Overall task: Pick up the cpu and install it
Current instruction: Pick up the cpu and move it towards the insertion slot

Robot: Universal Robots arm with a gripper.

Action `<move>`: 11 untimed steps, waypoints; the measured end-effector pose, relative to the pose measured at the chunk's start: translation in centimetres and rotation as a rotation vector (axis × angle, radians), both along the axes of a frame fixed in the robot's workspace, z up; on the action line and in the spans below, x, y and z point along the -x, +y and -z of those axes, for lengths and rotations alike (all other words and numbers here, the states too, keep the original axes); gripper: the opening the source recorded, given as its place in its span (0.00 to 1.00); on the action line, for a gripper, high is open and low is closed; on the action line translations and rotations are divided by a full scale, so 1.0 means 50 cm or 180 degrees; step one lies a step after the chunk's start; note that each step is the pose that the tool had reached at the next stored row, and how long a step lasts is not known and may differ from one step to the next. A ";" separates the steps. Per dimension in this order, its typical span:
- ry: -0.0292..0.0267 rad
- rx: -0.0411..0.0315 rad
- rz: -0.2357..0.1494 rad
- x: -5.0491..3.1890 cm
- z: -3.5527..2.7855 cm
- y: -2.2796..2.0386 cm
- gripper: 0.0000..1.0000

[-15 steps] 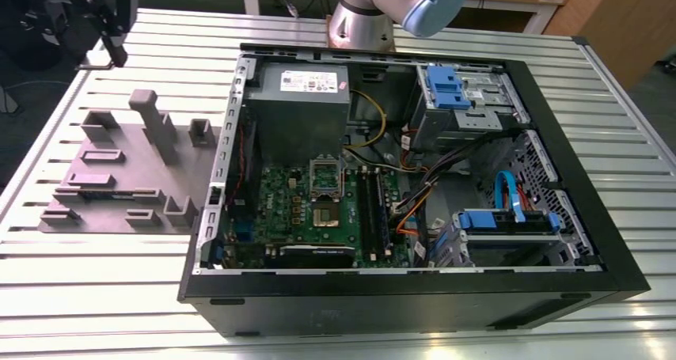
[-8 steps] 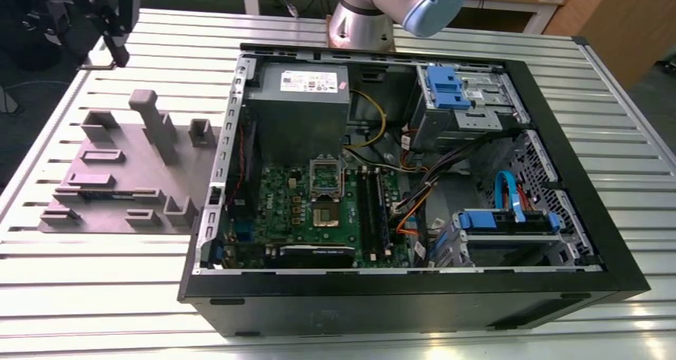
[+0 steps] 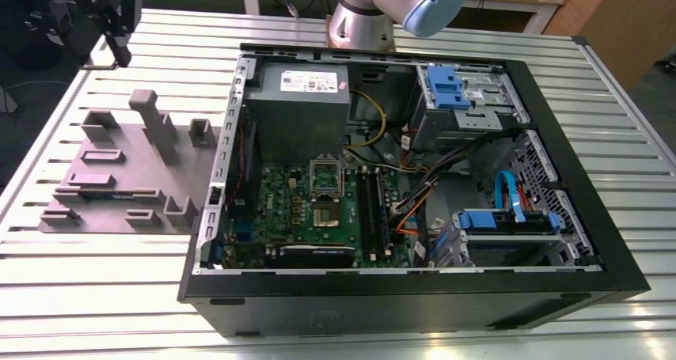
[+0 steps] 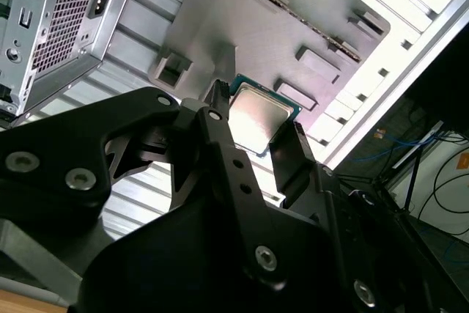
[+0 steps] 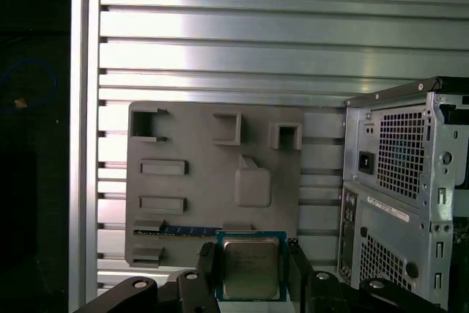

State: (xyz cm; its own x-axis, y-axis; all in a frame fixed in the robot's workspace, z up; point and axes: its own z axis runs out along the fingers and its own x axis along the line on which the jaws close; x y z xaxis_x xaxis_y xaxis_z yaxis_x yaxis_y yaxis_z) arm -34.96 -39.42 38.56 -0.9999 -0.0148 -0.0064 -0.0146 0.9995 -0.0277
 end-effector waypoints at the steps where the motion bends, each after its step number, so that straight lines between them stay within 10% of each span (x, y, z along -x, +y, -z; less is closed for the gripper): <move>1: 0.0000 0.0000 0.0000 -0.001 0.000 0.0000 0.47; 11: 0.0000 0.0000 0.0000 -0.005 0.000 0.0000 0.47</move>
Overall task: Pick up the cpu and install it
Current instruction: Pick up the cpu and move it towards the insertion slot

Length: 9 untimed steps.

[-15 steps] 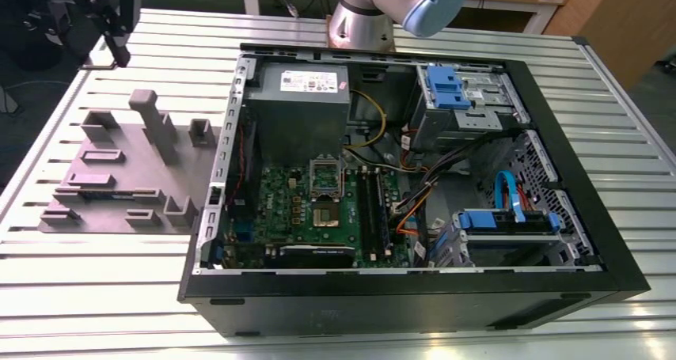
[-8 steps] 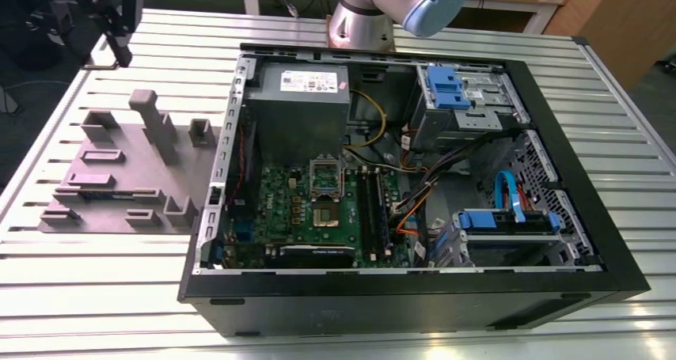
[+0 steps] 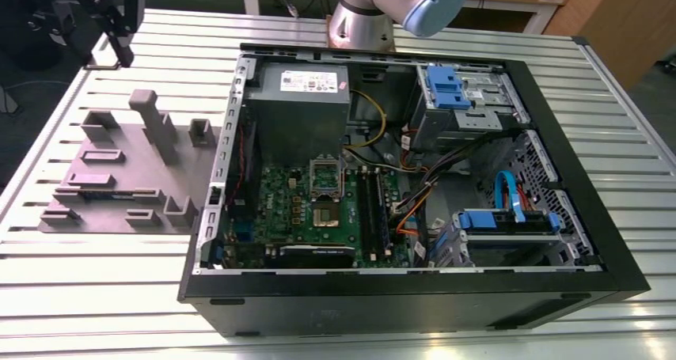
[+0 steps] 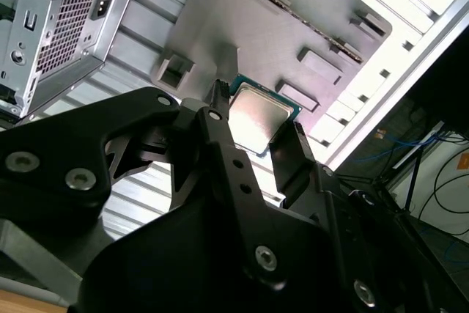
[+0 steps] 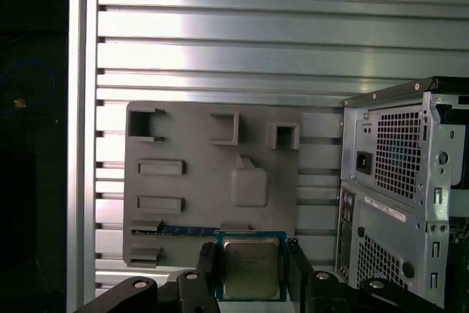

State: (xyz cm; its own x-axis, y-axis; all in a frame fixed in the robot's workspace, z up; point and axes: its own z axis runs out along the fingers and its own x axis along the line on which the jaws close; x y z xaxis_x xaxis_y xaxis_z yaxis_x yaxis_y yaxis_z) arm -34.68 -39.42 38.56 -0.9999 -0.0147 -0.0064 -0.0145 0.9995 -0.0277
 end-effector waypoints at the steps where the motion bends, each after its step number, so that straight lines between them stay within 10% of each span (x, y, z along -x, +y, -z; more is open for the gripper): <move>1: 0.0000 0.0000 0.0000 -0.001 0.000 0.0000 0.47; 9: 0.0000 0.0000 0.0000 -0.007 0.000 0.0000 0.47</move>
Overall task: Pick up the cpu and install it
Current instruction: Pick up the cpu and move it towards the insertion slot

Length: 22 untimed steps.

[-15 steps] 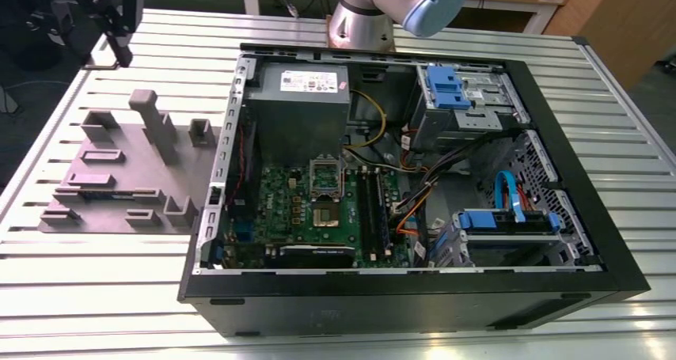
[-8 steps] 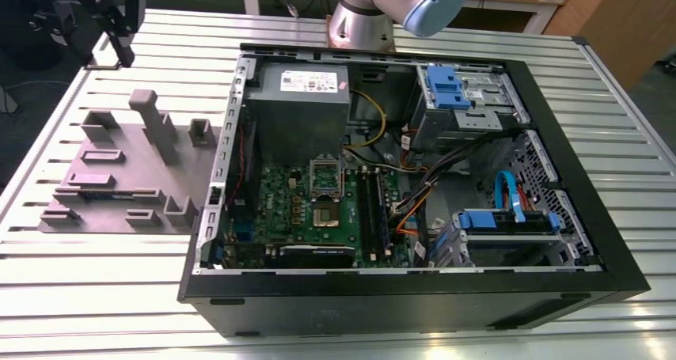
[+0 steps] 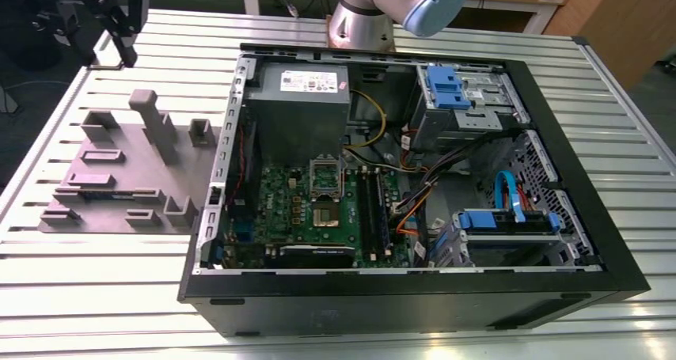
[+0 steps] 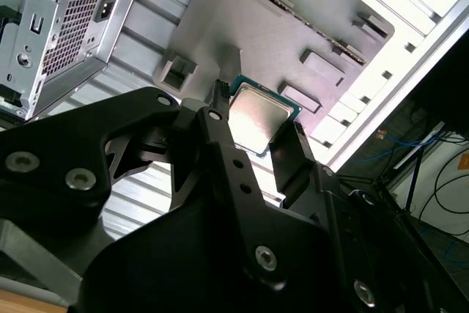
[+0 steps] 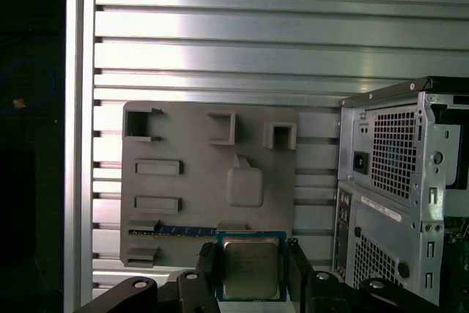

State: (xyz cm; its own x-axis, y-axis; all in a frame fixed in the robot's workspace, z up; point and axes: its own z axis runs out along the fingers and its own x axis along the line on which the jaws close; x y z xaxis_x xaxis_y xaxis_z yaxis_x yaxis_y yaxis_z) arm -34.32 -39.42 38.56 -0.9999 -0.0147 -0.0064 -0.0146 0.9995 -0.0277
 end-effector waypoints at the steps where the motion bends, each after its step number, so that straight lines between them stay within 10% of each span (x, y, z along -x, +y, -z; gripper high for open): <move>1: 0.0000 0.0000 0.0000 0.000 0.000 0.0000 0.47; 22: 0.0000 0.0000 0.0000 -0.017 0.000 0.0000 0.47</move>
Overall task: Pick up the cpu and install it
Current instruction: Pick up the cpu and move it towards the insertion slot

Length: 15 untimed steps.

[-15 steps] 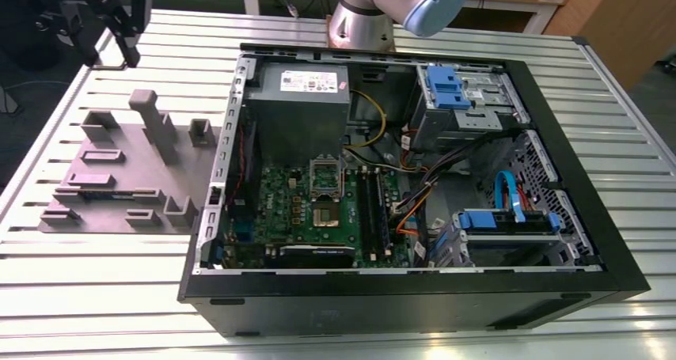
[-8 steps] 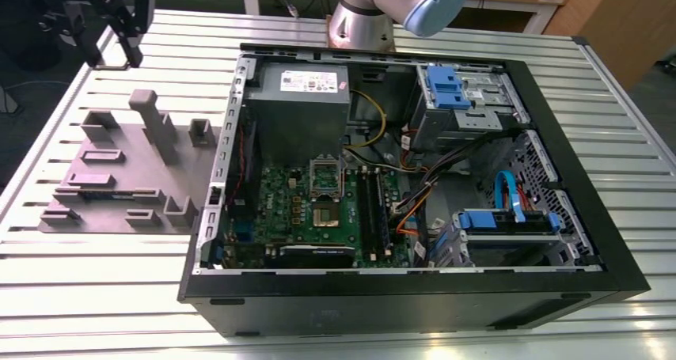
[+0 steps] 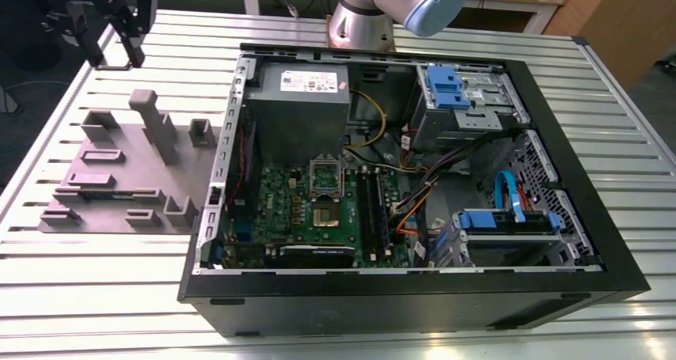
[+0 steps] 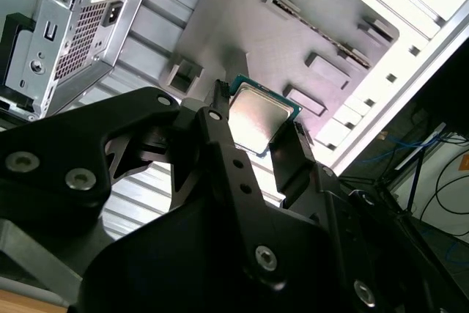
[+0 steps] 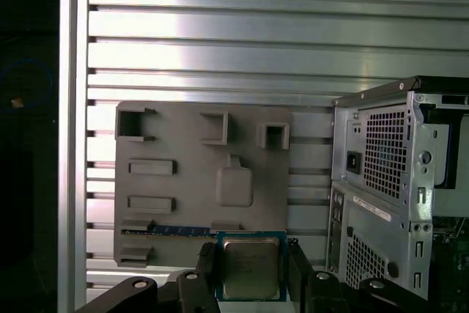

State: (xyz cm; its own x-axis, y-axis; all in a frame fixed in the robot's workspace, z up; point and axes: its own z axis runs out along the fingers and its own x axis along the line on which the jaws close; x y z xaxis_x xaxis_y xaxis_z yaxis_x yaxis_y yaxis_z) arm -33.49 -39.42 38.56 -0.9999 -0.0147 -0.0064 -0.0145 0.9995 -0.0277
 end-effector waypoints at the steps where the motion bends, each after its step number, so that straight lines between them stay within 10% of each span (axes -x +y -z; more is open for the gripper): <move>1: 0.0000 0.0000 0.0000 -0.001 0.000 0.0000 0.47; 15: 0.0000 0.0000 0.0000 -0.009 0.000 0.0000 0.47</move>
